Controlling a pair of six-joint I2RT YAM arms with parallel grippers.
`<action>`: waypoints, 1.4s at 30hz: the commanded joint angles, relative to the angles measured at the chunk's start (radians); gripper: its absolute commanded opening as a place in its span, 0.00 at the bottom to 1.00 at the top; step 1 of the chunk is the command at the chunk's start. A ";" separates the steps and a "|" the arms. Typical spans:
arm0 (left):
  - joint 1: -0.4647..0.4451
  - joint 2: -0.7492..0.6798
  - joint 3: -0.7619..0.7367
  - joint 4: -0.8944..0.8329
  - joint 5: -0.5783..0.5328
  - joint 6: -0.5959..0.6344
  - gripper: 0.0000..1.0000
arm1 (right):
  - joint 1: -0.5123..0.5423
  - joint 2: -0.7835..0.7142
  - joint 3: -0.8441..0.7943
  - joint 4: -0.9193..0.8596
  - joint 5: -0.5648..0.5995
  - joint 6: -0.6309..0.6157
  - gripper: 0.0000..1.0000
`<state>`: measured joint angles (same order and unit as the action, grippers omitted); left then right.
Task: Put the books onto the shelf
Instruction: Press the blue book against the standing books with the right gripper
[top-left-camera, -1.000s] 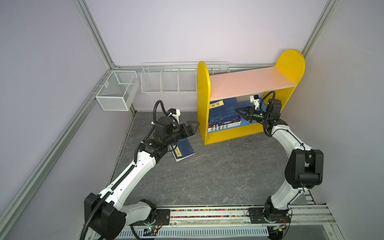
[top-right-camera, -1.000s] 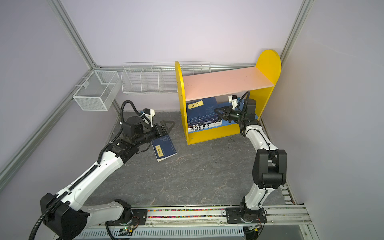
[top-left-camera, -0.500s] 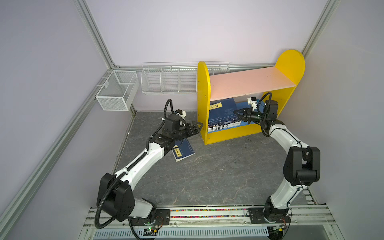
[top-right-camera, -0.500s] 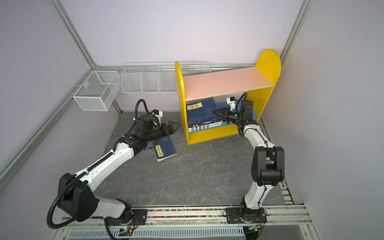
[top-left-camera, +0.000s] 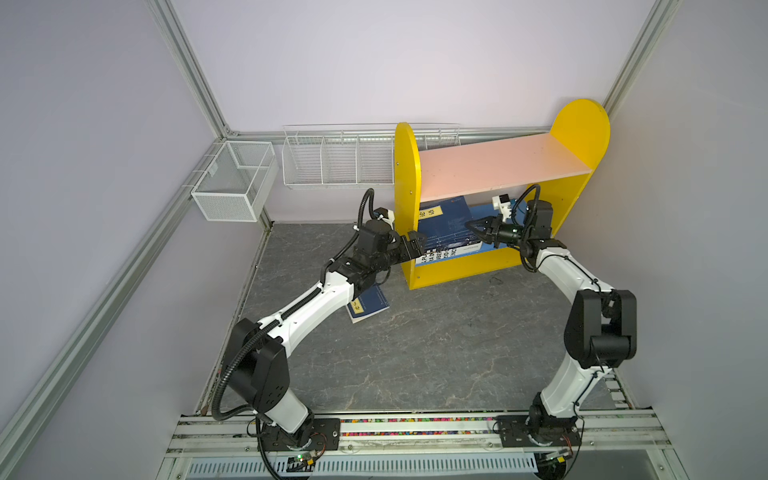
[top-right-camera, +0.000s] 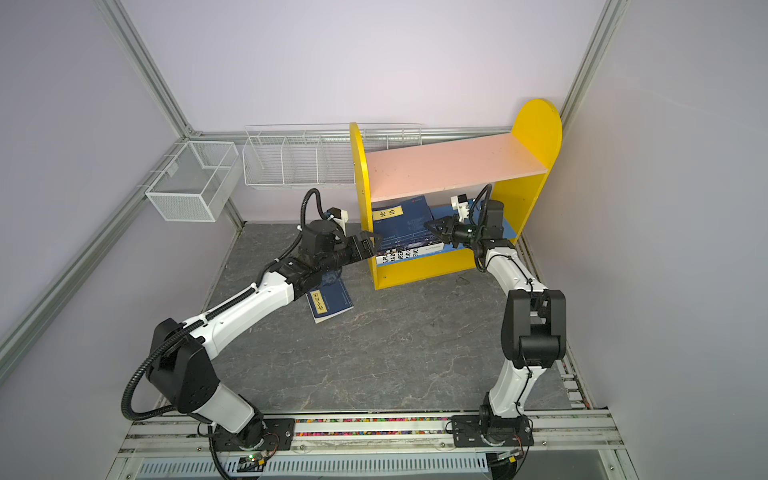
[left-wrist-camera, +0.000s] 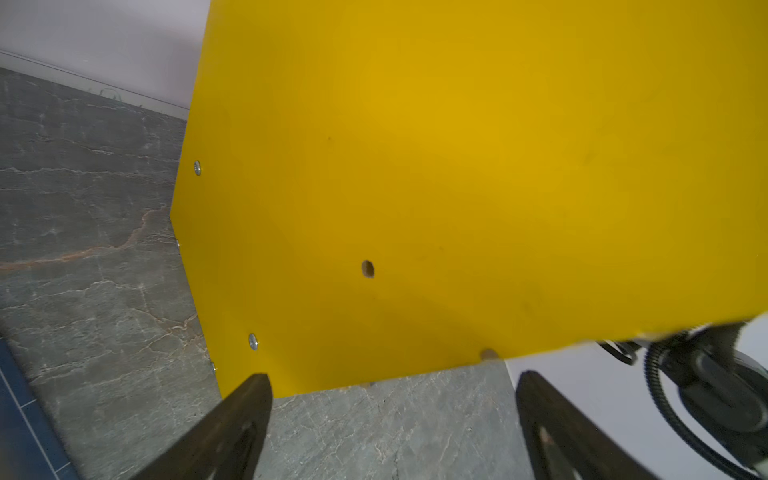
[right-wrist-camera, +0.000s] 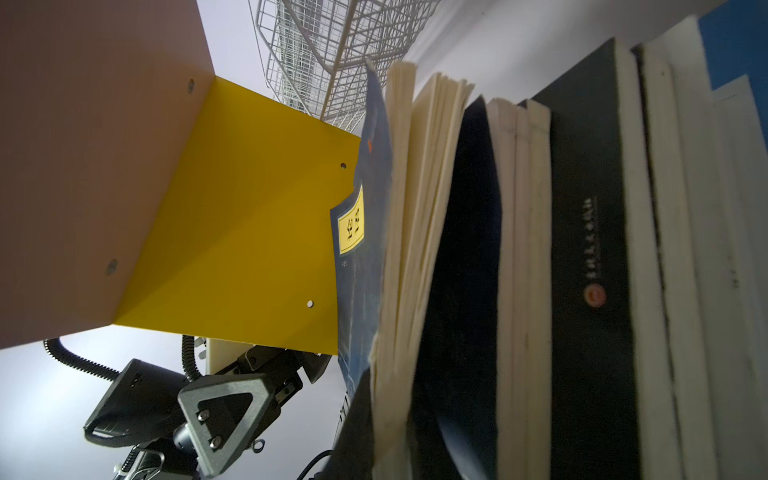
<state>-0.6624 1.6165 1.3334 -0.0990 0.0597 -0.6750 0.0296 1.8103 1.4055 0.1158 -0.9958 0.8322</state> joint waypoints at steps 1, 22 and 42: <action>-0.016 0.039 0.032 0.010 -0.154 0.009 0.92 | 0.015 0.022 0.025 -0.048 -0.020 -0.062 0.08; -0.048 0.111 0.033 -0.084 -0.301 -0.055 0.92 | 0.004 0.040 0.229 -0.409 0.158 -0.302 0.35; -0.048 0.063 0.046 0.032 -0.161 0.012 0.94 | 0.011 0.030 0.256 -0.491 0.237 -0.372 0.22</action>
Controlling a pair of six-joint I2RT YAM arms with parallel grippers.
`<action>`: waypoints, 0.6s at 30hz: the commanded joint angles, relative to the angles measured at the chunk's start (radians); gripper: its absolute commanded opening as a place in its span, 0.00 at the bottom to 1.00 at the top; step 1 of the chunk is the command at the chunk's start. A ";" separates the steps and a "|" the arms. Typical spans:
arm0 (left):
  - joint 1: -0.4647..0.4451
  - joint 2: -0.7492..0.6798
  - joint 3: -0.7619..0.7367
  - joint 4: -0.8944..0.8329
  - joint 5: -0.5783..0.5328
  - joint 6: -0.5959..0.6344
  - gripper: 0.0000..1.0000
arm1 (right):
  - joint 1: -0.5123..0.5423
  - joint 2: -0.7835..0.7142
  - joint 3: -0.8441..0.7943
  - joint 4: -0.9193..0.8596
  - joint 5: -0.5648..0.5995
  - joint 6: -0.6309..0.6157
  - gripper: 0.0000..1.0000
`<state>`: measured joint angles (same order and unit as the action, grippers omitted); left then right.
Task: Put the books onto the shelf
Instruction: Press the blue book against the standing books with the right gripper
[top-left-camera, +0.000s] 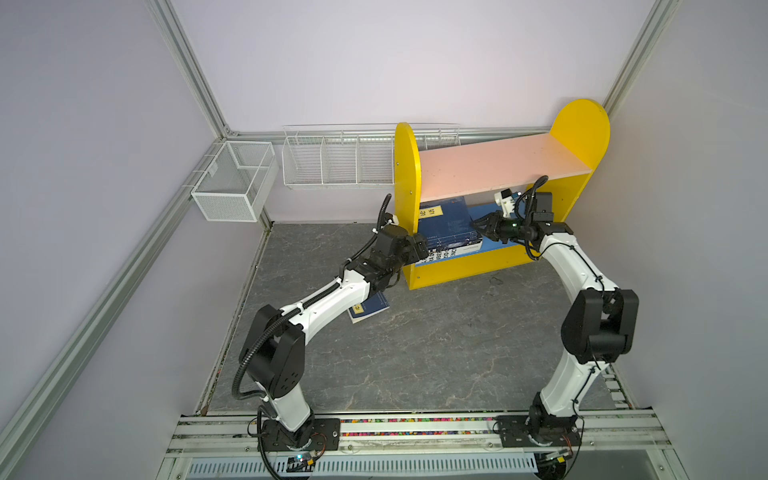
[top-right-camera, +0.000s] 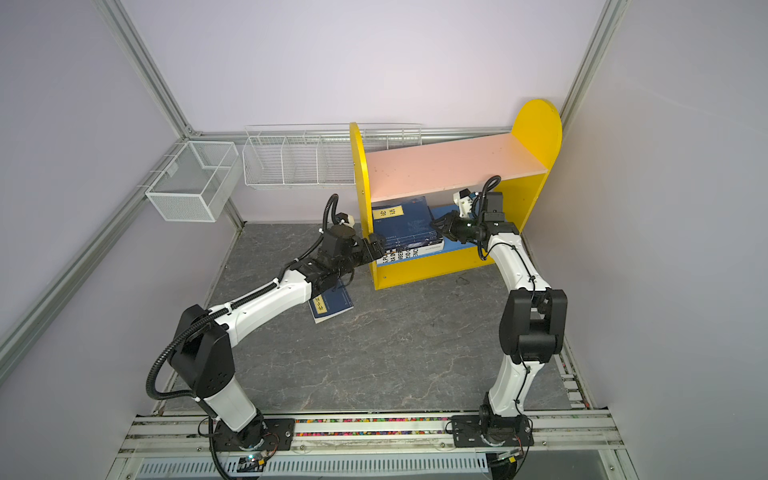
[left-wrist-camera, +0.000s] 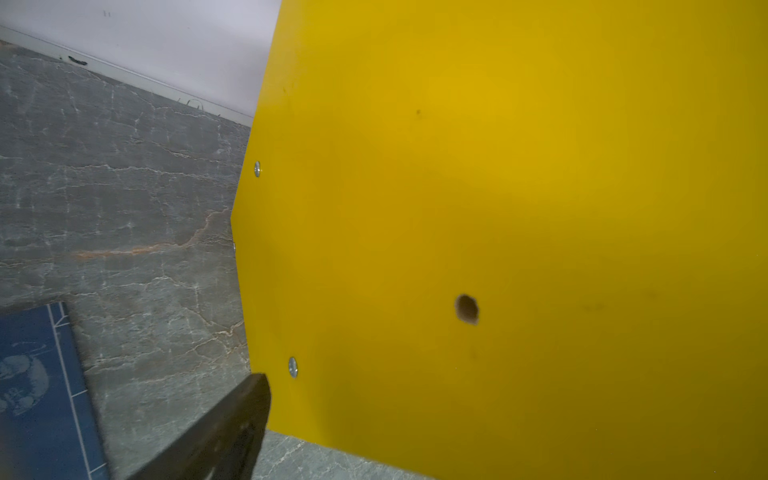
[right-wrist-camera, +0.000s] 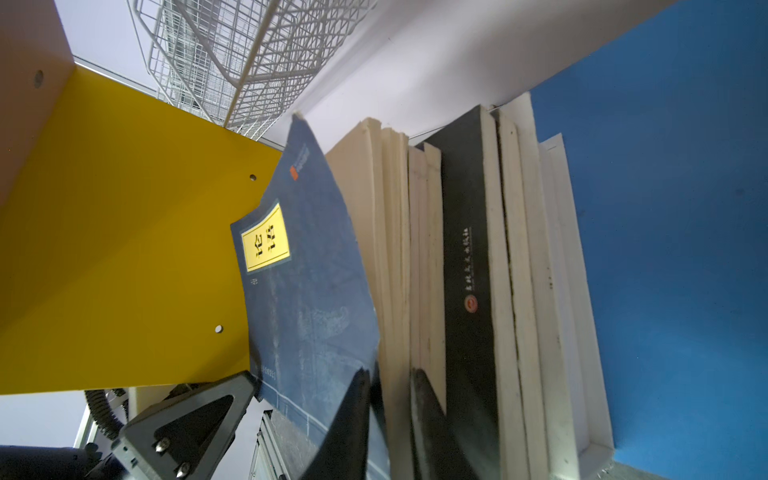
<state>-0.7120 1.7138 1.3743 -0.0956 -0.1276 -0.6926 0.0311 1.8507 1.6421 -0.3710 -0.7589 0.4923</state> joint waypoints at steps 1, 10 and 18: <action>0.002 -0.040 0.004 0.034 0.030 0.033 0.94 | 0.010 -0.011 0.022 -0.006 0.001 -0.033 0.25; 0.002 -0.216 -0.138 0.180 0.129 0.125 0.97 | -0.020 -0.048 0.073 0.007 0.037 -0.069 0.55; 0.008 -0.510 -0.367 0.008 -0.036 0.182 1.00 | -0.039 -0.222 -0.065 0.082 0.088 -0.086 0.64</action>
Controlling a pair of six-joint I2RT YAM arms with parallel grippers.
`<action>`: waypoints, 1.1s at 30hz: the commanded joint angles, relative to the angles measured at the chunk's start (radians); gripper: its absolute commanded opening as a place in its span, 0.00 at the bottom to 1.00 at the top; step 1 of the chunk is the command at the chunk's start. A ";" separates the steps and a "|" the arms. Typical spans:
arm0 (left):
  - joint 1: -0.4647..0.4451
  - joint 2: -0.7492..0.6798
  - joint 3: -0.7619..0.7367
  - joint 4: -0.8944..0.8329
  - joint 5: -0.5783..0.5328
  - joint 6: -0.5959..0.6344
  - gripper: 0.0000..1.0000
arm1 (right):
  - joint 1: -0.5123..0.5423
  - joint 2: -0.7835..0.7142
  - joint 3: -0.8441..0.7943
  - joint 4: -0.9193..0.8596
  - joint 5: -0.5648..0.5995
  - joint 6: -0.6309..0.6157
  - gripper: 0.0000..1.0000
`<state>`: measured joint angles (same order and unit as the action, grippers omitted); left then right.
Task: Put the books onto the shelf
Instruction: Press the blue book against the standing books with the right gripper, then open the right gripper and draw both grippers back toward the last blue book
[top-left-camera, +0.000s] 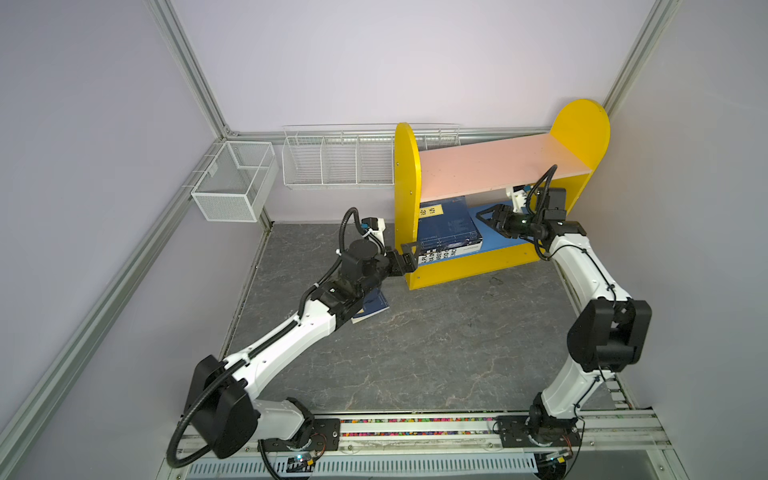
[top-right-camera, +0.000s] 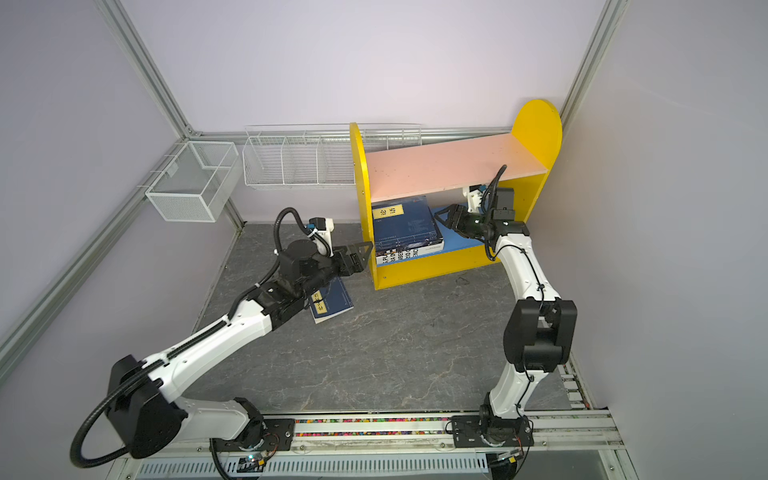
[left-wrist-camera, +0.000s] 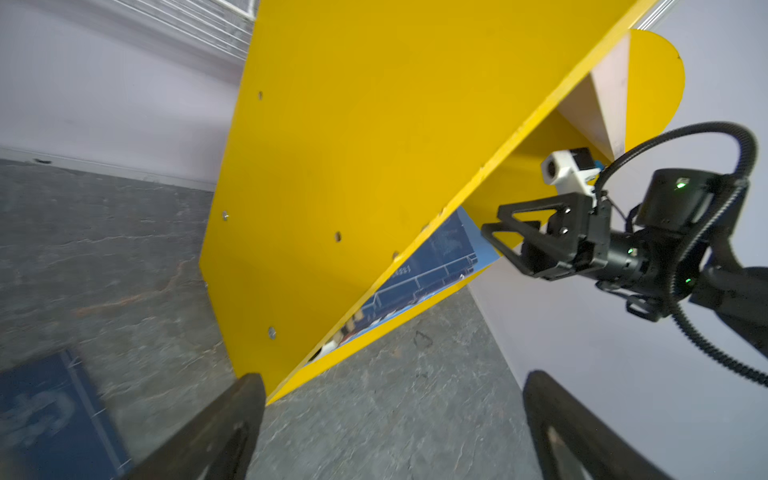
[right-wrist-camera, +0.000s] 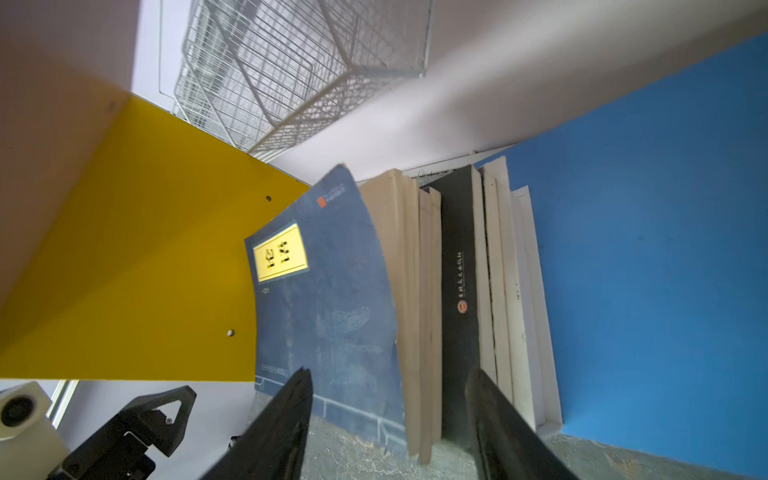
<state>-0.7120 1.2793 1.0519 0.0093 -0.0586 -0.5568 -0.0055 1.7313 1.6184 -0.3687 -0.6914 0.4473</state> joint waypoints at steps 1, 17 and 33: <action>0.017 -0.103 -0.066 -0.136 -0.141 0.041 1.00 | -0.001 -0.125 -0.065 0.083 0.026 -0.039 0.65; 0.459 0.163 -0.206 0.011 0.156 -0.086 1.00 | 0.045 -0.571 -0.589 0.054 0.155 0.008 0.74; 0.493 0.765 0.346 -0.113 0.254 -0.089 0.96 | 0.073 -0.725 -0.711 -0.065 0.244 0.028 0.78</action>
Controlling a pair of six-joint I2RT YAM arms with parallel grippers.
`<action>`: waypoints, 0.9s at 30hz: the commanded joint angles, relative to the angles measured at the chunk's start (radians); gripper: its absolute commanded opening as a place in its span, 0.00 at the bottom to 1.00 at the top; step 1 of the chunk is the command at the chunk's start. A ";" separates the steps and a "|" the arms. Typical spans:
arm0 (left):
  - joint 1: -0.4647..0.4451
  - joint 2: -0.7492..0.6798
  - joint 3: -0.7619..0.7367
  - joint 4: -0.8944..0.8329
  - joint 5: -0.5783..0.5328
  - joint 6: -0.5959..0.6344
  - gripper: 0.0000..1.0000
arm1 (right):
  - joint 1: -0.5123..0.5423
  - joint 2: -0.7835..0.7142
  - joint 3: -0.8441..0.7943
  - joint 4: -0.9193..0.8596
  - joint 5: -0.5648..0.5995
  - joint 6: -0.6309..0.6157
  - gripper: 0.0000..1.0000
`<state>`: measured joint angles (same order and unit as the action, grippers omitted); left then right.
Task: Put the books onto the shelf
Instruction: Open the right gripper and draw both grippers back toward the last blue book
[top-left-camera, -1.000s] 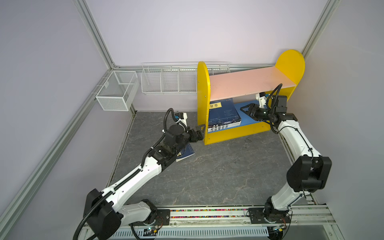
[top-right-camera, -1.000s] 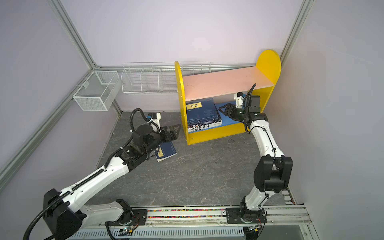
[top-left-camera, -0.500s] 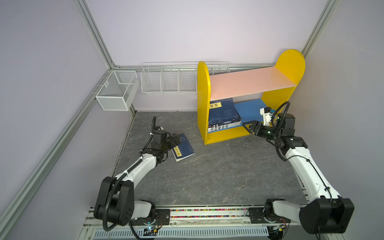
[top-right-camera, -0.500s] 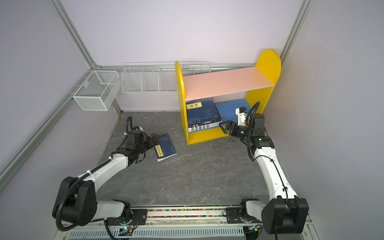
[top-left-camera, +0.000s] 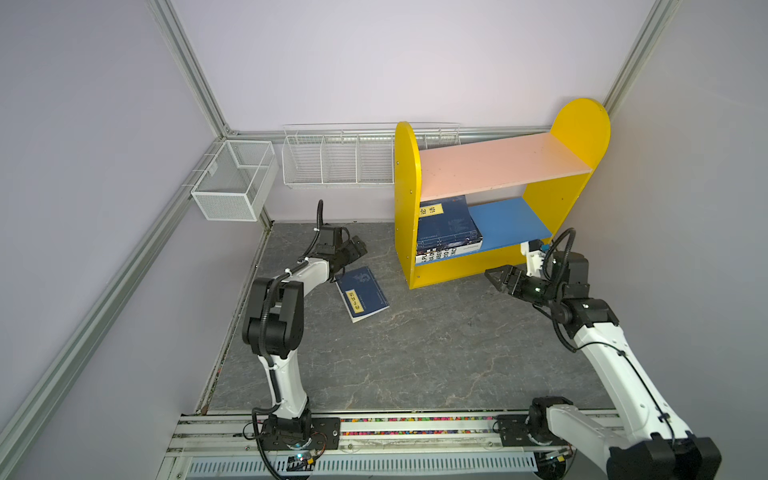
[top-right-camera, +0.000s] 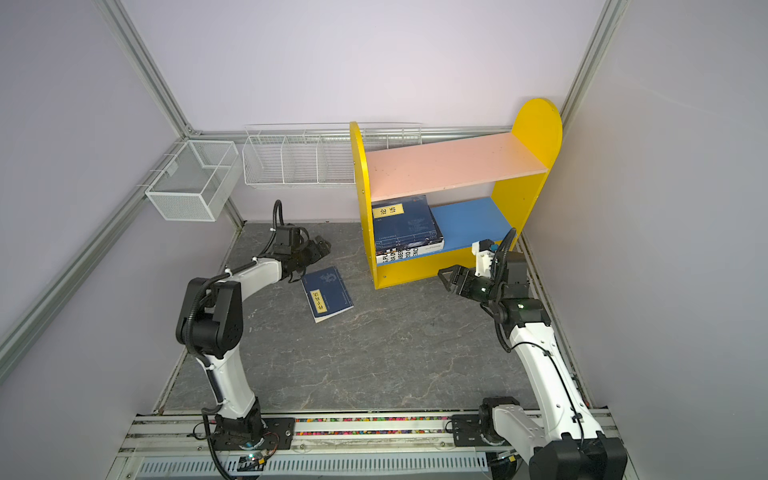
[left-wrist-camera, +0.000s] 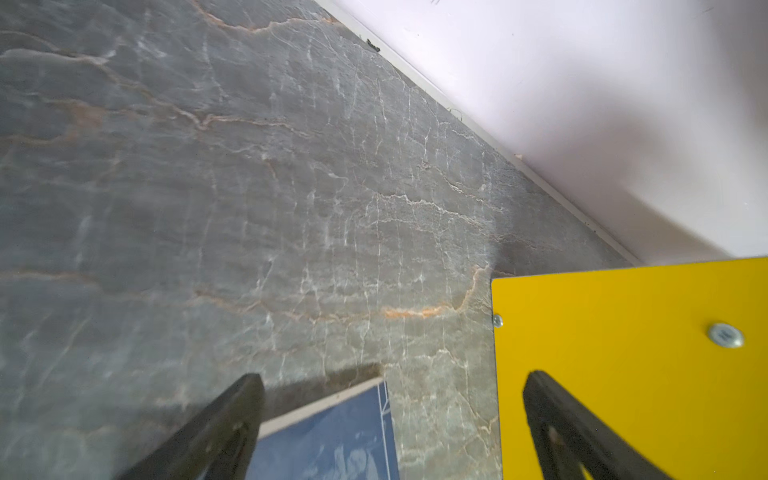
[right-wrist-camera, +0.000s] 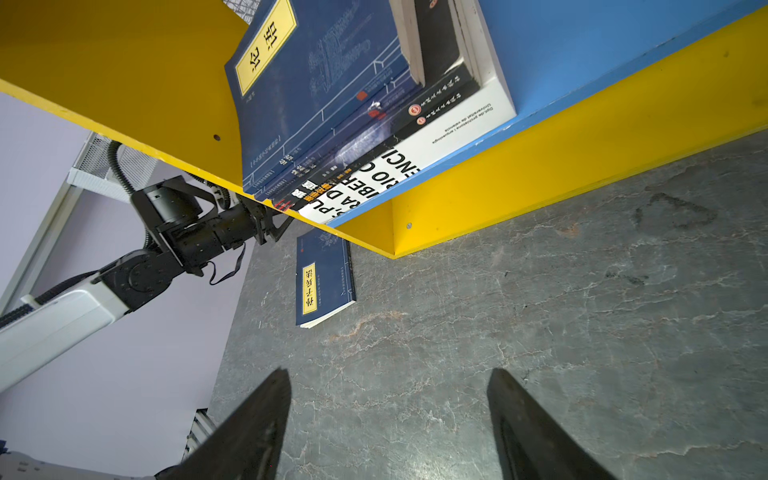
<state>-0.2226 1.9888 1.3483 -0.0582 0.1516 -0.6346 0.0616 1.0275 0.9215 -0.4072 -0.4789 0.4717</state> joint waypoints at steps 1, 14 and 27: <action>0.003 0.072 0.059 -0.042 0.057 -0.022 0.95 | 0.006 -0.023 -0.012 -0.032 0.039 0.002 0.78; -0.121 0.144 0.052 -0.103 0.186 -0.033 0.94 | 0.007 0.023 -0.004 -0.007 0.031 -0.001 0.81; -0.225 -0.101 -0.478 0.564 0.257 -0.510 0.94 | 0.020 0.046 -0.077 -0.027 0.049 -0.019 0.88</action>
<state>-0.4587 1.9285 0.9508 0.3851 0.4110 -0.9821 0.0685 1.0657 0.8822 -0.4294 -0.4393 0.4706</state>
